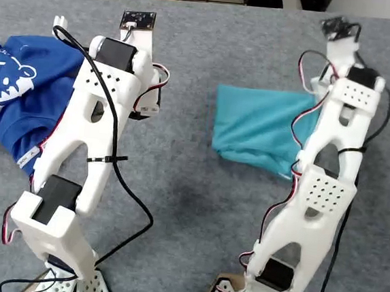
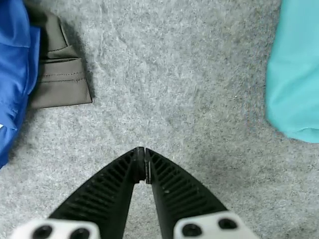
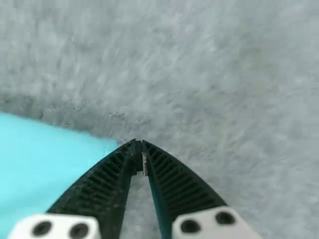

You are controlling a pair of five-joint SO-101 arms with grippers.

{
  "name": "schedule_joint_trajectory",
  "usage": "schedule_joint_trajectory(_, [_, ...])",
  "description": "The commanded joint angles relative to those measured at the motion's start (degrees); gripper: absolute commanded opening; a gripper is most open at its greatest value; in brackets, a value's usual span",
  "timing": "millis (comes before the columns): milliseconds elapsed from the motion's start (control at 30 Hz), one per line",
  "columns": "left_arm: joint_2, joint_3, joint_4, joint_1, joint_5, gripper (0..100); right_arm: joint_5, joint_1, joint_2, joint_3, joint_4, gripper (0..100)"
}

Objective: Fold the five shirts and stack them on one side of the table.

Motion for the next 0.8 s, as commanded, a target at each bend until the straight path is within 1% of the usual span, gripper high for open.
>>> schedule_joint_trajectory(0, [-3.03,0.0,-0.79,0.0,-0.35,2,-0.09,-0.31,-0.92,-12.79,8.18,0.2])
schedule_joint_trajectory(133, [-3.03,0.0,-0.79,0.0,-0.35,2,0.09,-2.51,-0.75,-24.75,23.74,0.2])
schedule_joint_trajectory(267, [-3.12,0.0,-0.62,0.0,-0.35,2,0.09,-4.7,-0.66,-34.07,34.73,0.2])
schedule_joint_trajectory(367, [-3.12,0.0,-0.53,0.26,-0.35,2,-0.09,-4.35,-1.98,-32.57,35.08,0.2])
schedule_joint_trajectory(433, [-3.12,0.0,-0.7,0.62,-0.35,2,-0.35,-3.56,-4.35,-25.89,35.16,0.2])
schedule_joint_trajectory(500, [-2.68,-0.53,-0.97,1.58,-0.35,2,-1.41,-2.86,-9.27,-15.87,35.16,0.2])
schedule_joint_trajectory(600, [-2.42,1.41,-5.63,4.13,-0.35,2,-3.25,-3.12,-19.12,2.68,34.9,0.2])
schedule_joint_trajectory(700, [-2.42,5.89,-14.86,8.35,-0.35,2,-3.52,-4.62,-29.14,19.74,30.95,0.2])
schedule_joint_trajectory(767, [-2.24,10.46,-24.09,10.37,-0.26,2,-3.6,-4.88,-35.03,30.37,25.23,0.2])
